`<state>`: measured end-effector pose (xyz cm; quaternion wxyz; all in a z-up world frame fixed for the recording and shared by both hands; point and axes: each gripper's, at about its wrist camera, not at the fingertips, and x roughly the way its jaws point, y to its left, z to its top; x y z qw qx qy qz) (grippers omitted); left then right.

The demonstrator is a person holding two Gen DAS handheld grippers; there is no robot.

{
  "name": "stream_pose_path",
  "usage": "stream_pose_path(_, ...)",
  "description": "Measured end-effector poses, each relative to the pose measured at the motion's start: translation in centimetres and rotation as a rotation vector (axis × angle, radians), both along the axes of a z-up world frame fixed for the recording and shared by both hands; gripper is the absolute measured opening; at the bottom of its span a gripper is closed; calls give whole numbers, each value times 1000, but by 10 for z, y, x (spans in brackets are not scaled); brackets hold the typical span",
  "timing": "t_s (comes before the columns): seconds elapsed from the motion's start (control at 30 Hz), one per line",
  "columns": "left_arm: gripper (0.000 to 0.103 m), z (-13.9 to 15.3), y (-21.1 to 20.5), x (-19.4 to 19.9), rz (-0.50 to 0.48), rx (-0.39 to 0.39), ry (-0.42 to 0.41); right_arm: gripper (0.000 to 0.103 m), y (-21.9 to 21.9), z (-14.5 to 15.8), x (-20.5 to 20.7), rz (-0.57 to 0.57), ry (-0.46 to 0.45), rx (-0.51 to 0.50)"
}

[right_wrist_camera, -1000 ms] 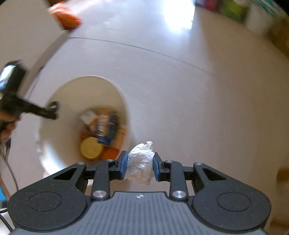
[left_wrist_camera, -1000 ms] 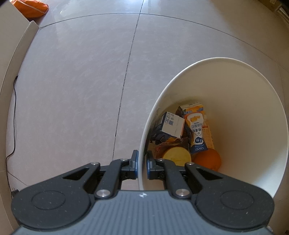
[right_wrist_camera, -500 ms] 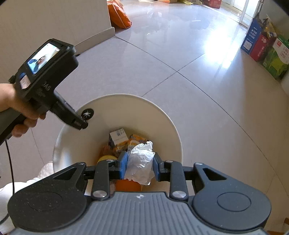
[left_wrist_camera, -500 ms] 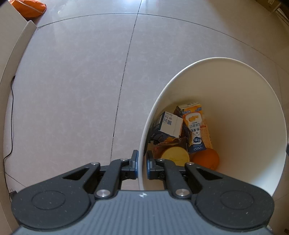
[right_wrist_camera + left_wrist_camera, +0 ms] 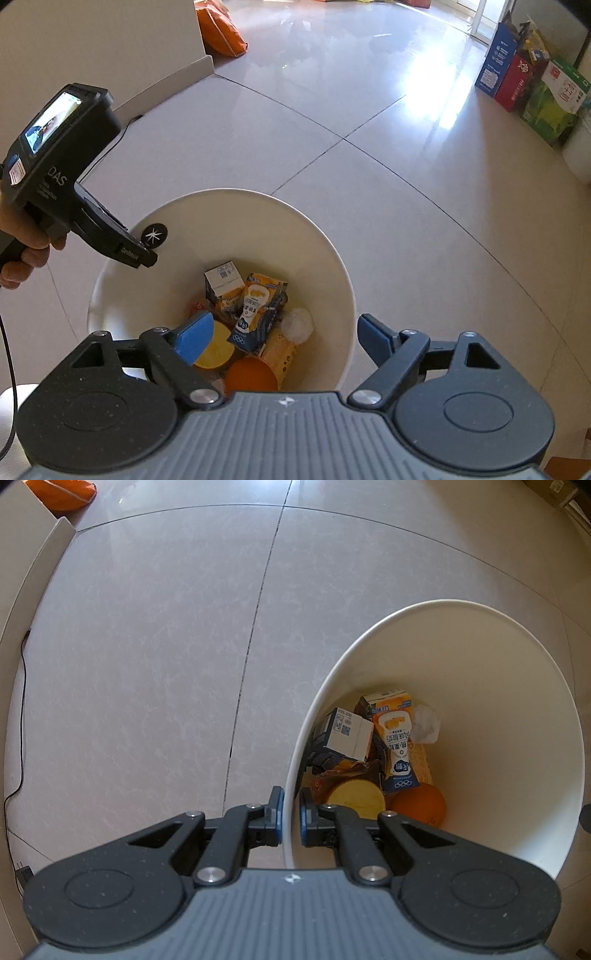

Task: Organize objects
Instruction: 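Carry the tissue into the bin and open the right tool, then set the bin upright with the left tool while the right tool withdraws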

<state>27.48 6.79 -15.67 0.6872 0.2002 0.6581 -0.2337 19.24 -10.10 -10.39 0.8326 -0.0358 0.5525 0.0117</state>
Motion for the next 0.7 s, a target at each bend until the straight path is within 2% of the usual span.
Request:
stream_pose_path(0.17,7,0,2,-2,-3,-7,-5,88,0,-4,-2,-27,18,2)
stream_pose_path(0.27,13,1,3,-5,-13,-14,-13,88,-1,-4,-4,-38,24,3)
stream_pose_path(0.33,33,1,4,-8,-25,-13,-24,89,-2,-6,-6,-49,31,8)
stream_pose_path(0.47,51,4,5,-12,-45,-18,-45,89,-1,-11,-8,-60,53,13)
stream_pose_path(0.53,72,6,5,-12,-41,-17,-53,89,-1,-12,-10,-60,59,12)
stream_pose_path(0.7,81,9,5,-14,-59,-12,-93,93,0,-14,-11,-73,73,22)
